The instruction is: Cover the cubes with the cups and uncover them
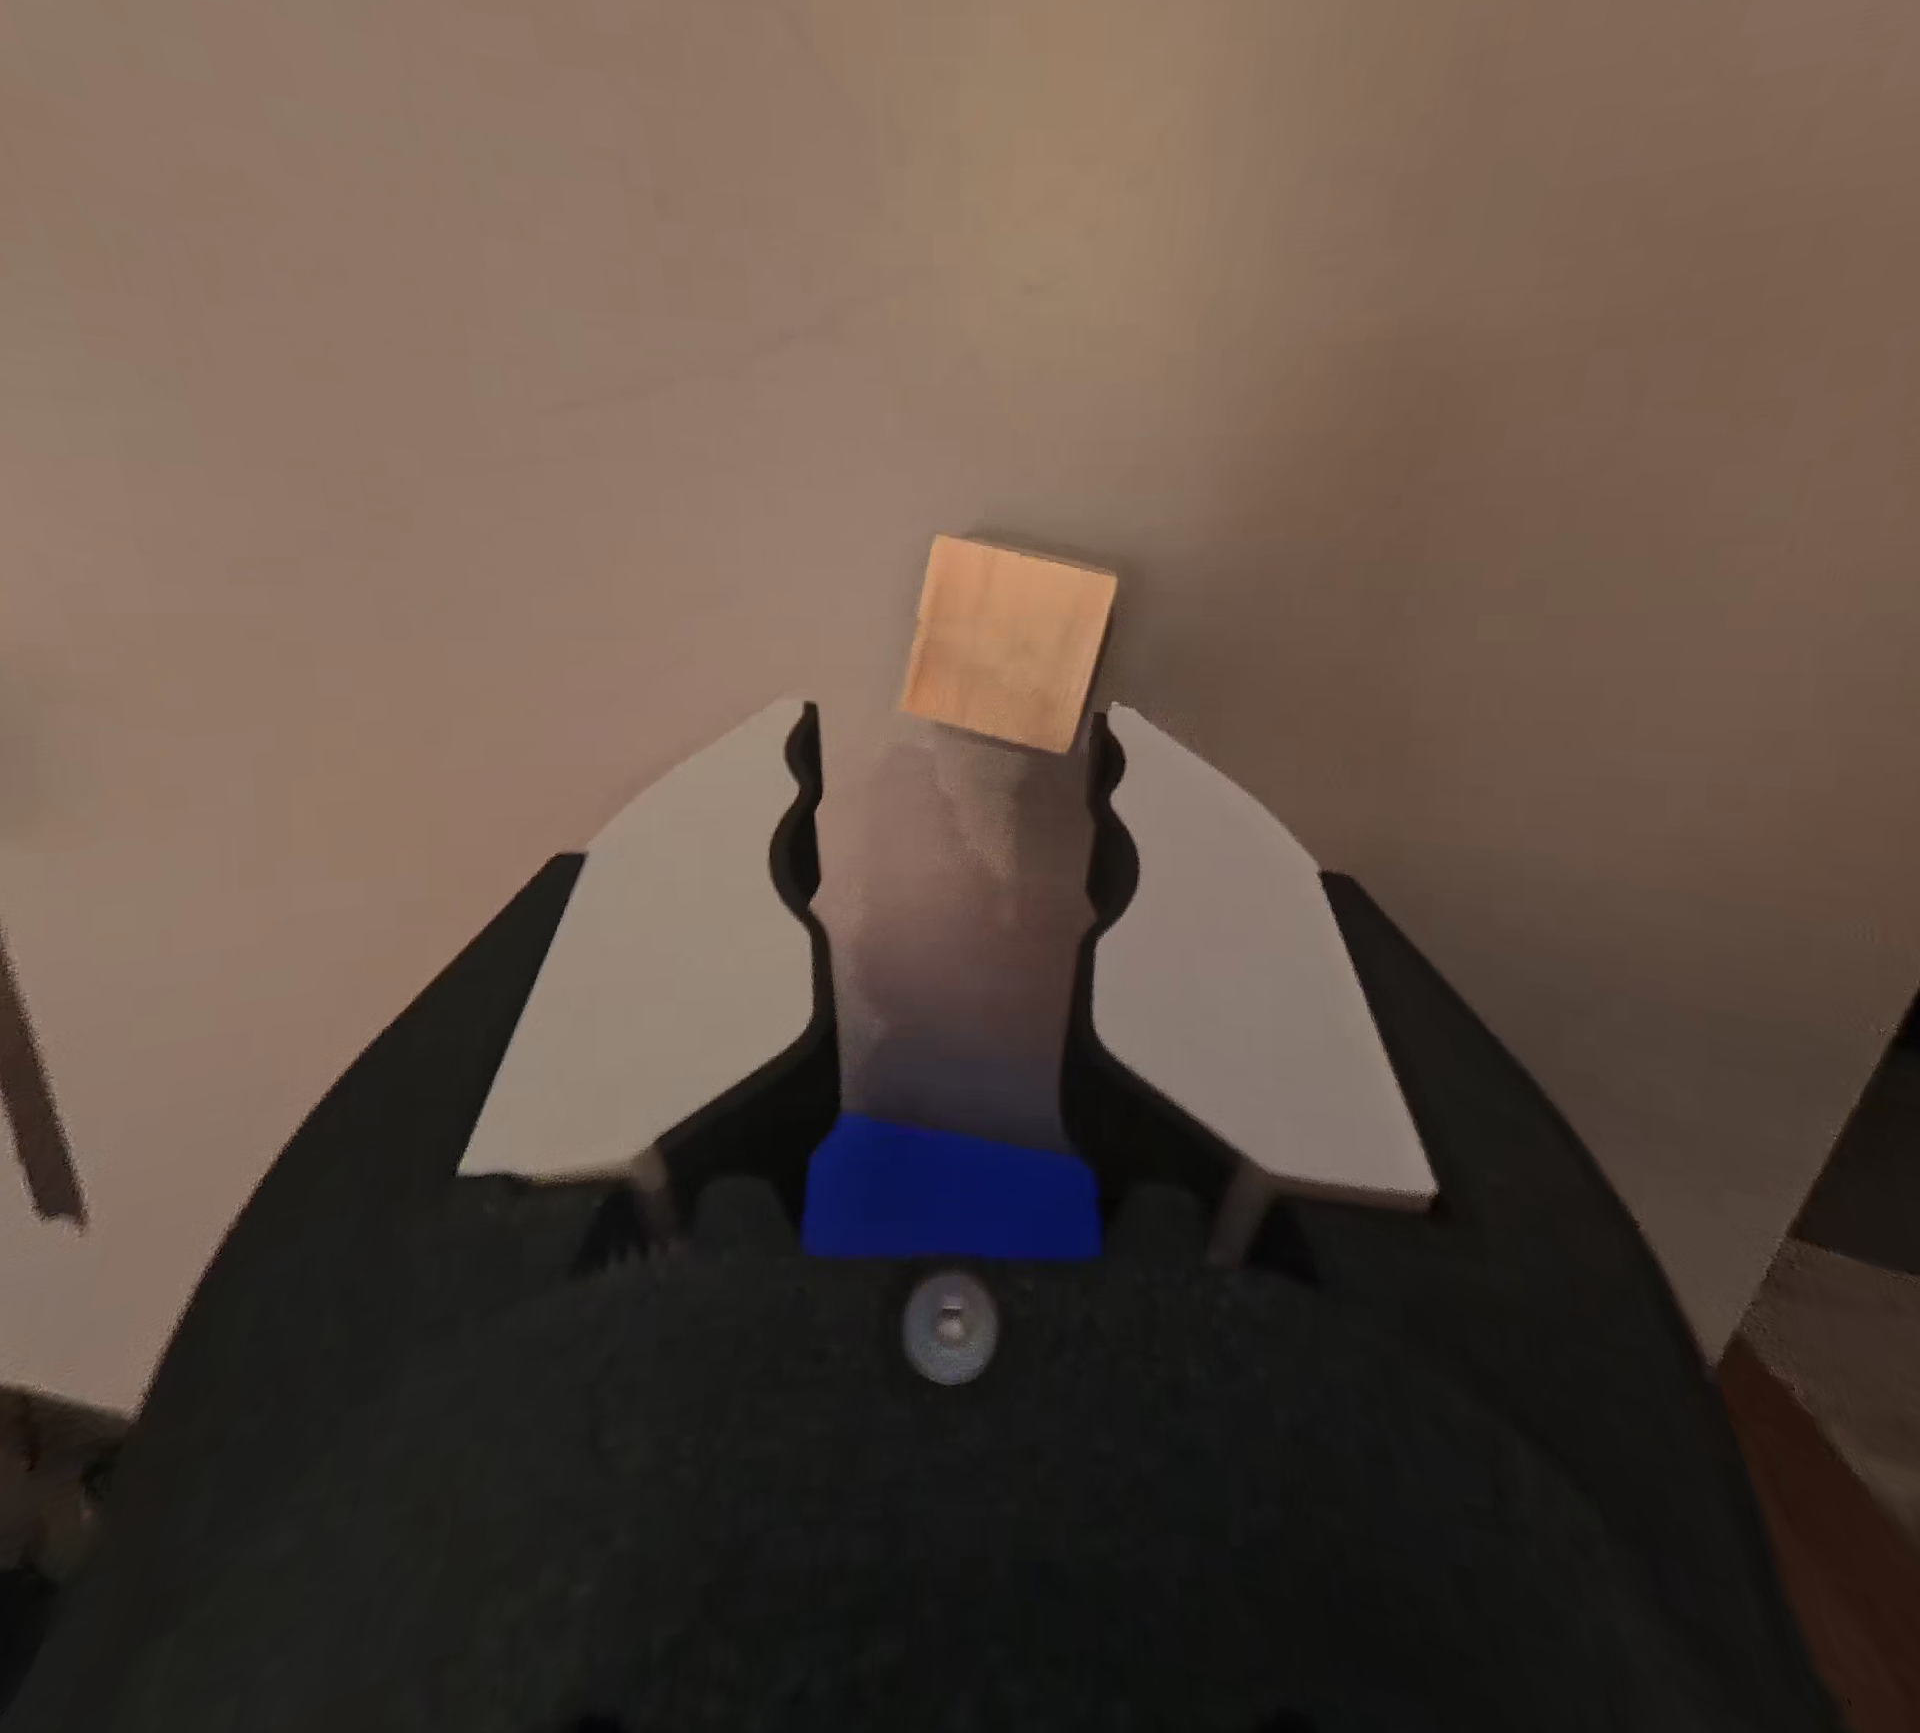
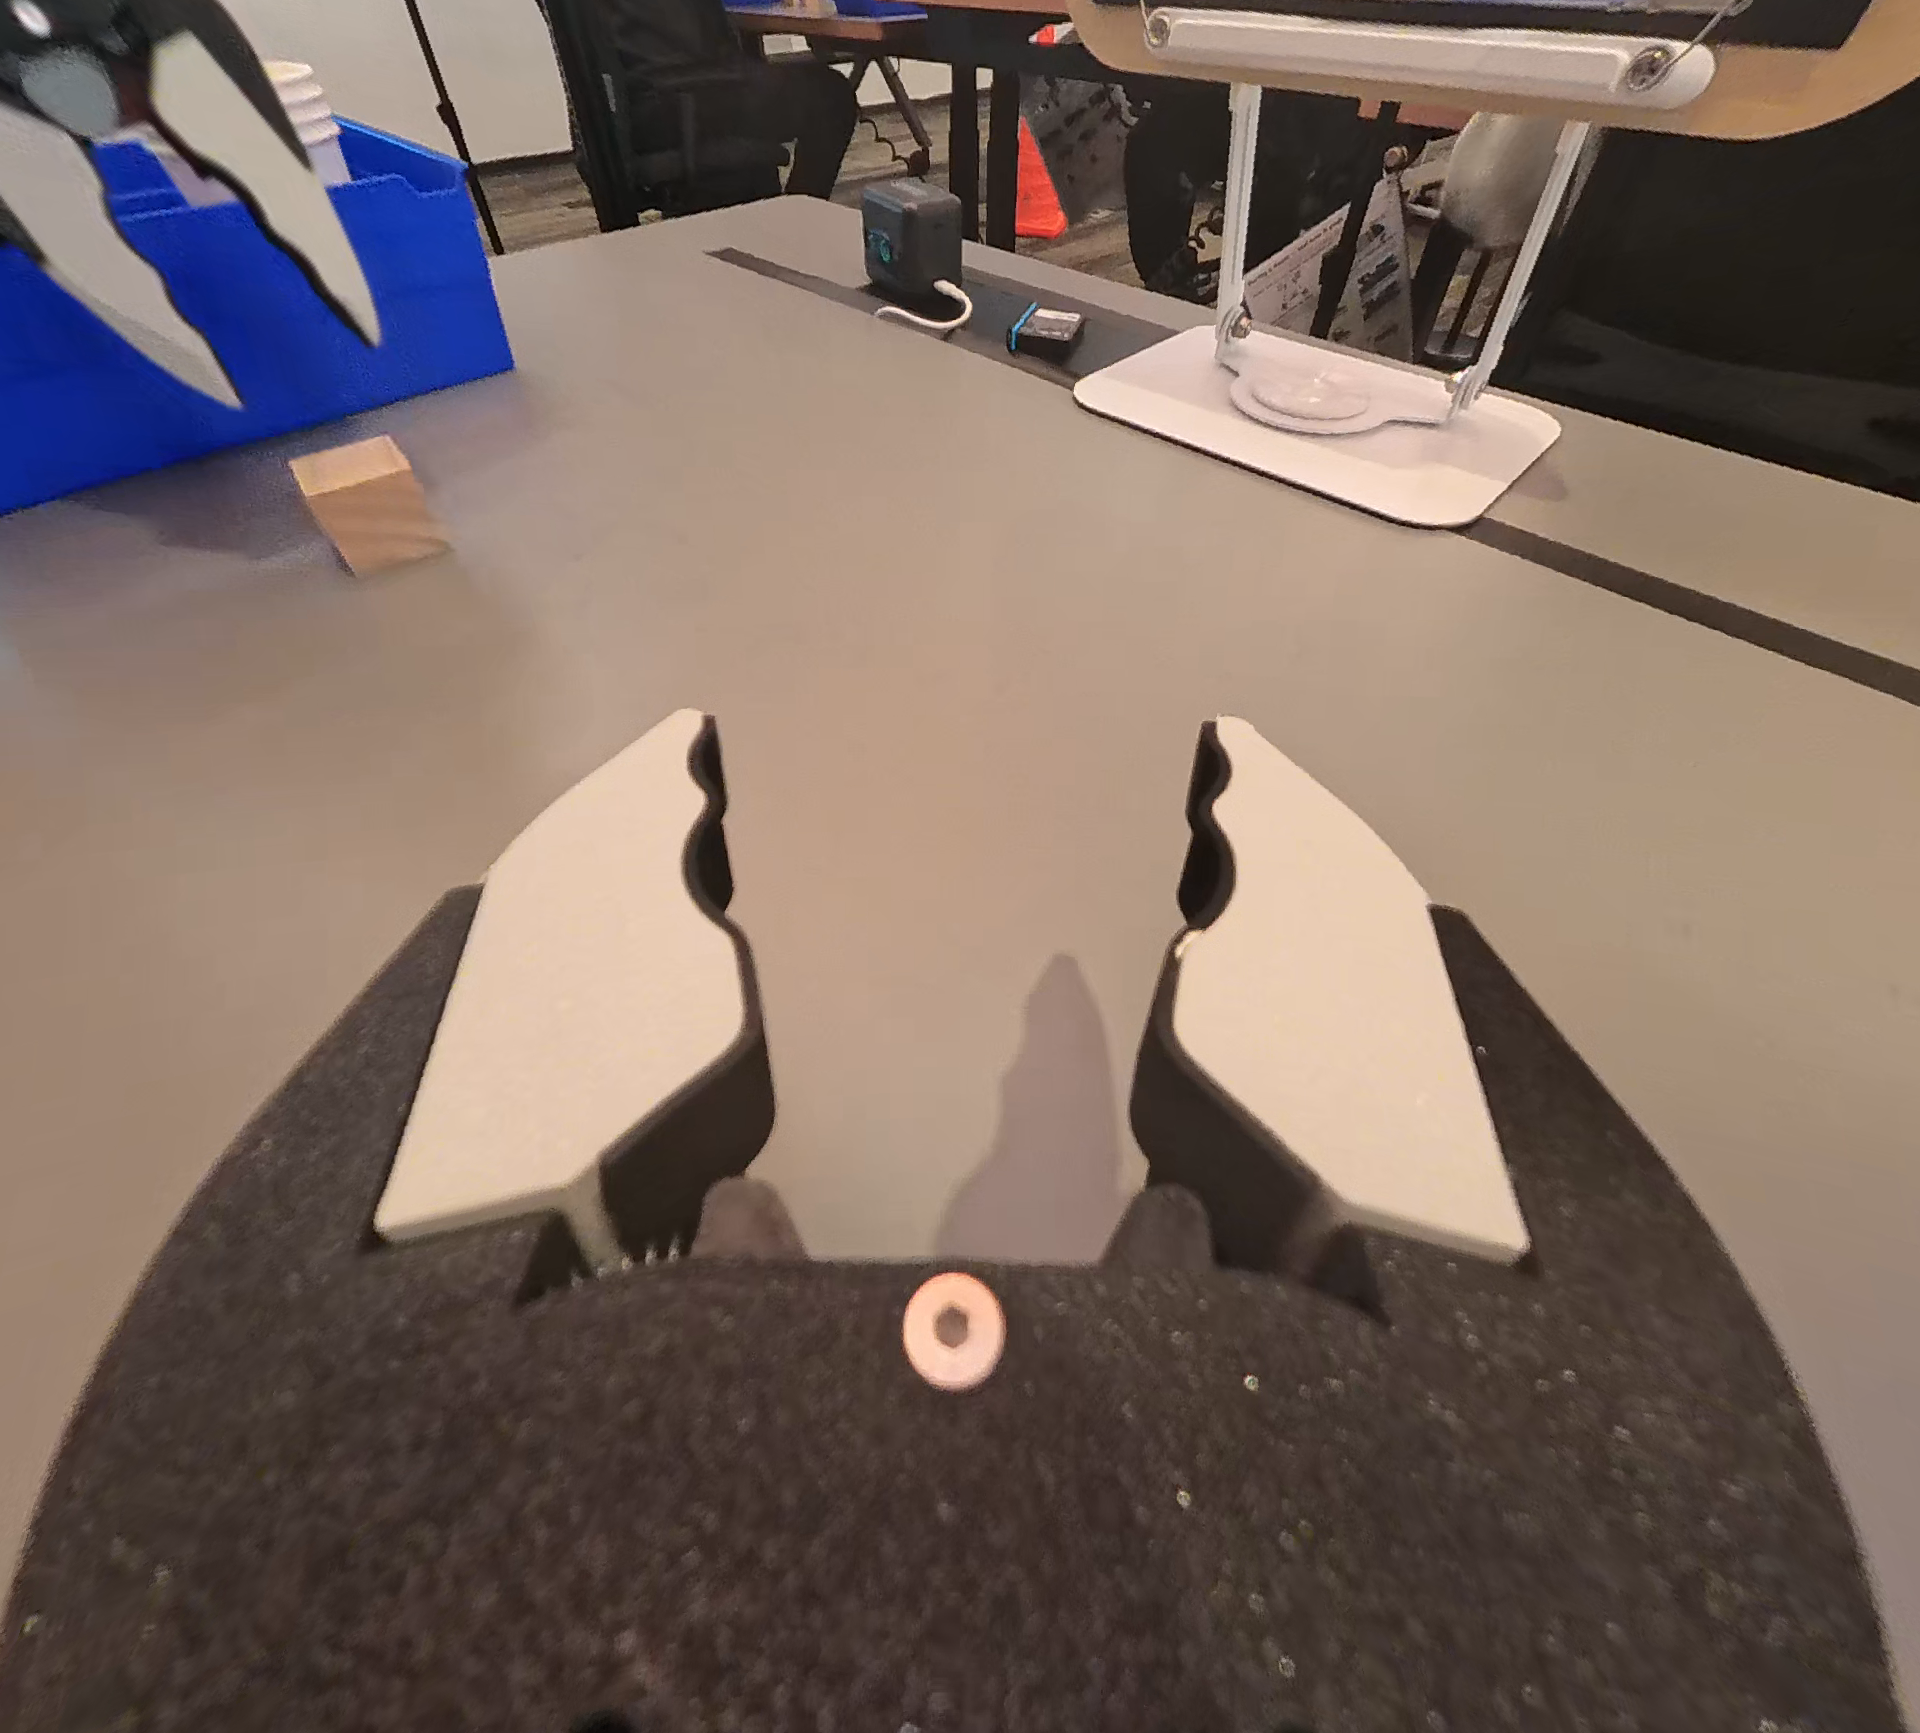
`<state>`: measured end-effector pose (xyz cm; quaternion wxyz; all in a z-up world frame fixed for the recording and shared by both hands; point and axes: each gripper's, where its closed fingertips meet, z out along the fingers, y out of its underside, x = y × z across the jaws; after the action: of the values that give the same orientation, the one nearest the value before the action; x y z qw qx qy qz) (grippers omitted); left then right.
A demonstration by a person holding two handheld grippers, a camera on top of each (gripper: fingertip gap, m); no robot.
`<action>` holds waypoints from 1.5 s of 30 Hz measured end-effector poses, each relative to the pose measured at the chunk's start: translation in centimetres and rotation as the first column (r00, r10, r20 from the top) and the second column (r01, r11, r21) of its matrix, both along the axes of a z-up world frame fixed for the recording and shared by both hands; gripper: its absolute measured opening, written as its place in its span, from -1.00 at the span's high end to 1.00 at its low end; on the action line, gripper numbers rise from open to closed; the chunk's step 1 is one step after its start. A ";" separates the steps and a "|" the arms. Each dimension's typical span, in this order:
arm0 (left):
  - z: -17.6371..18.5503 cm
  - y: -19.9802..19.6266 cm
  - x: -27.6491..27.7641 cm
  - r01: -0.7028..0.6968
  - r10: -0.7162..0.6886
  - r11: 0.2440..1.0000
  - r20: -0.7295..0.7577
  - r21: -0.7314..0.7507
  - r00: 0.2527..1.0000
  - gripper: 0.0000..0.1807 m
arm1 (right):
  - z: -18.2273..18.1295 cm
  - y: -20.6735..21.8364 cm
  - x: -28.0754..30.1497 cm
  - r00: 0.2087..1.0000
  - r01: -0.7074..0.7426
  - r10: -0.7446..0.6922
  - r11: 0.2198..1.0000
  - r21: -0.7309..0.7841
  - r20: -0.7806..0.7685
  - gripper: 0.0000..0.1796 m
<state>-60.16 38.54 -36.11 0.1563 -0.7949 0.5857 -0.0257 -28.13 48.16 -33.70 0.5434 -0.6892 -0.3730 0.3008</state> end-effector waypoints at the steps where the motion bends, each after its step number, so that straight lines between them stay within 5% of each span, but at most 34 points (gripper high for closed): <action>1: 1.4 0.0 -0.2 -0.018 0.017 0.999 0.016 0.034 1.000 0.45 | 0.0 0.0 0.0 1.000 -0.001 0.001 1.000 0.001 -0.001 0.06; 9: 12.1 -4.3 -6.1 -0.265 0.225 0.935 0.184 0.236 0.957 0.30 | 0.6 -0.4 -0.3 0.999 -0.027 0.027 1.000 -0.008 -0.042 0.05; 18: 8.5 -10.9 -17.9 -0.602 0.568 0.781 0.211 0.167 0.795 0.29 | 0.9 -1.0 -0.8 0.998 -0.048 0.048 0.999 0.002 -0.048 0.04; 21: 6.5 -12.2 -20.4 -0.775 0.748 0.606 0.202 0.181 0.632 0.31 | 0.7 -1.0 -0.8 0.998 -0.047 0.047 0.999 -0.006 -0.045 0.04; 24: 4.7 -13.8 -22.1 -0.924 0.899 0.353 0.219 0.149 0.379 0.34 | 0.6 -1.0 -1.0 0.997 -0.055 0.054 0.998 -0.017 -0.049 0.05; 28: 4.6 -13.1 -23.1 -0.991 0.917 0.129 0.384 -0.032 0.107 0.30 | 0.3 -1.3 -1.4 0.997 -0.070 0.069 0.997 -0.017 -0.032 0.05; 31: 3.7 -11.9 -24.4 -0.995 0.913 0.038 0.407 -0.087 -0.001 0.25 | -0.1 -1.3 -1.5 0.998 -0.067 0.066 0.998 -0.012 -0.011 0.05; 45: -2.4 -8.8 -26.4 -0.996 0.961 -0.057 0.267 -0.074 -0.075 0.23 | 0.6 -1.4 -1.3 0.997 -0.066 0.066 0.998 0.000 -0.032 0.05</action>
<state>-86.54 29.79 -38.47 0.2523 -0.9466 -0.1958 0.0435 -29.39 46.79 -33.10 0.5386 -0.6720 -0.3867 0.3297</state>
